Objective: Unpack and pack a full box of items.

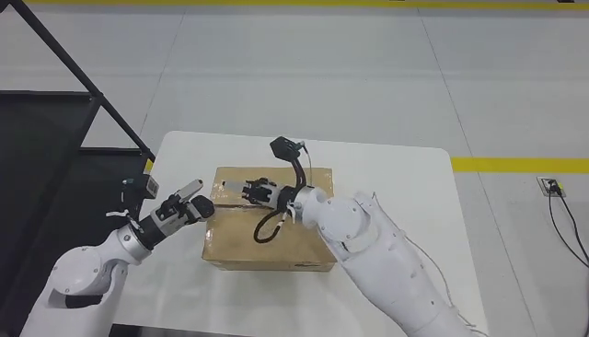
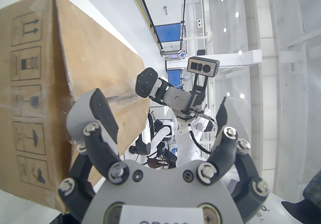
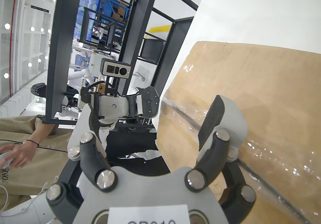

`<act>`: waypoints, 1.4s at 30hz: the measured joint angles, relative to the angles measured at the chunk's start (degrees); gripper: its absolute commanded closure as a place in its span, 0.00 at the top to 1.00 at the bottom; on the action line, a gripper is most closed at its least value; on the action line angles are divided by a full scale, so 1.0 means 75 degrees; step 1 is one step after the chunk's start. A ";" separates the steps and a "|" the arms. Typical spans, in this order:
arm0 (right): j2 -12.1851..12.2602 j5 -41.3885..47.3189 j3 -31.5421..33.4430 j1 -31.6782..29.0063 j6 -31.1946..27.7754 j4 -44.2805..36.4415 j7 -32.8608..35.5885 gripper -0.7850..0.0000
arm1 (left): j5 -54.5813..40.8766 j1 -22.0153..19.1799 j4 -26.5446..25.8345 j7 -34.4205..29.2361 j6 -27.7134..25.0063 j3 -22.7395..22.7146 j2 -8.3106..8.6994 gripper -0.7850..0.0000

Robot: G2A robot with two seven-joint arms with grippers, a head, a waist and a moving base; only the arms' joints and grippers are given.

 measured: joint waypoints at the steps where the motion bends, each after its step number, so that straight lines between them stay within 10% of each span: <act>1: -0.0054 0.0065 -0.0108 0.0163 0.0151 0.0191 0.0108 1.00 | -0.0051 0.0040 0.0020 0.0001 -0.0006 -0.0074 0.0008 1.00; 11: -0.0264 0.0315 -0.0349 0.0628 0.0412 0.0977 0.0296 1.00 | -0.0242 0.0199 -0.0010 -0.0030 0.0021 -0.0446 0.0060 1.00; 42: 0.0625 -0.0223 0.2254 -0.1528 0.2100 -0.1919 0.1080 1.00 | -0.0127 0.0077 -0.0114 -0.0044 0.0109 -0.0260 0.0091 1.00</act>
